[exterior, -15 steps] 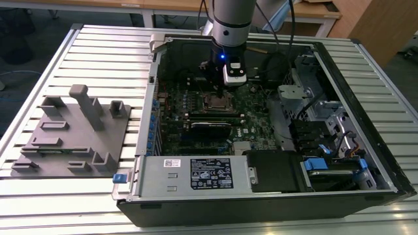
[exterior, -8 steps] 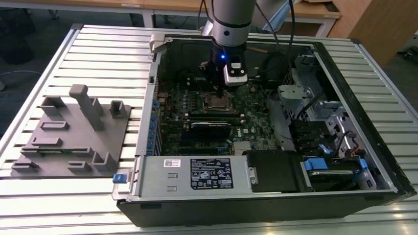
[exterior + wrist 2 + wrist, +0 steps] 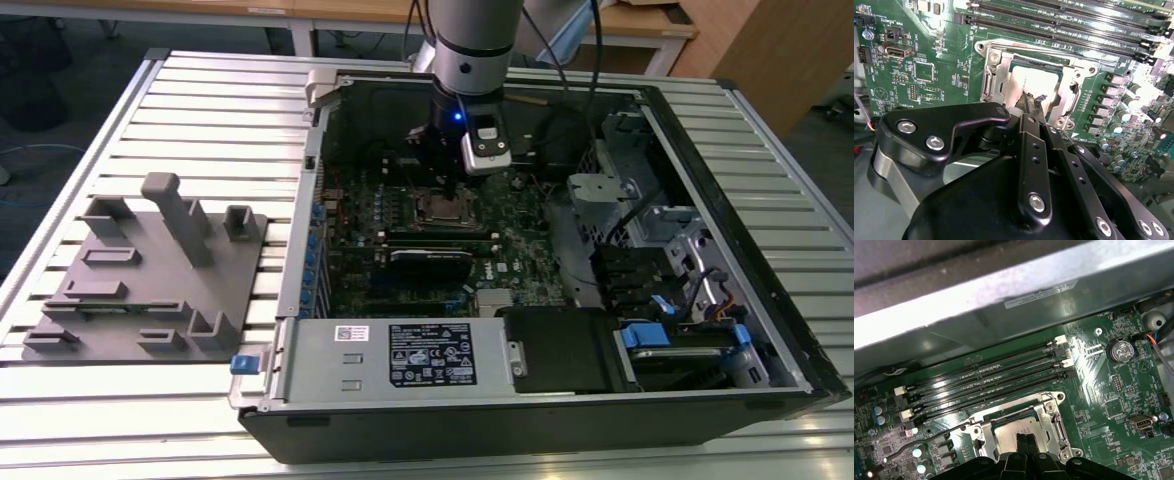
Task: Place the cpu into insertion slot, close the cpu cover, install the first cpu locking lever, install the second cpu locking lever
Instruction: 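Close the cpu cover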
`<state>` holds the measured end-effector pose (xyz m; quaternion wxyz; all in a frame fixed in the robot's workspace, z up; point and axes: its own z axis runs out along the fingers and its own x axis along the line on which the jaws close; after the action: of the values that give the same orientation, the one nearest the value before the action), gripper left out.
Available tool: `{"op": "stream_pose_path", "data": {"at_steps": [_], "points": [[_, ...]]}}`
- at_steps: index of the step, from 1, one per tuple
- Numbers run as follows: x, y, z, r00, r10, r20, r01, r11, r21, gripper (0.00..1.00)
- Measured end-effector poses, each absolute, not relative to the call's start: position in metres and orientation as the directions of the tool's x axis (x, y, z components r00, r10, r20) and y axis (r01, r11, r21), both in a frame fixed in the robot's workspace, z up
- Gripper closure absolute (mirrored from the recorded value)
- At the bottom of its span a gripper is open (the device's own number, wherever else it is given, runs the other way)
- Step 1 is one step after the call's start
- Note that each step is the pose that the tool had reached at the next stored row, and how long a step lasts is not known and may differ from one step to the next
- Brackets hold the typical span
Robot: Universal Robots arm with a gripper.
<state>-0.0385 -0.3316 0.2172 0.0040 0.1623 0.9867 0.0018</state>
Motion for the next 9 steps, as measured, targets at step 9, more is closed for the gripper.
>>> {"op": "stream_pose_path", "data": {"at_steps": [9], "points": [[-0.0386,-0.3316,0.2172,-0.952,0.305,-0.007,0.305,0.952,0.005,0.9]]}}
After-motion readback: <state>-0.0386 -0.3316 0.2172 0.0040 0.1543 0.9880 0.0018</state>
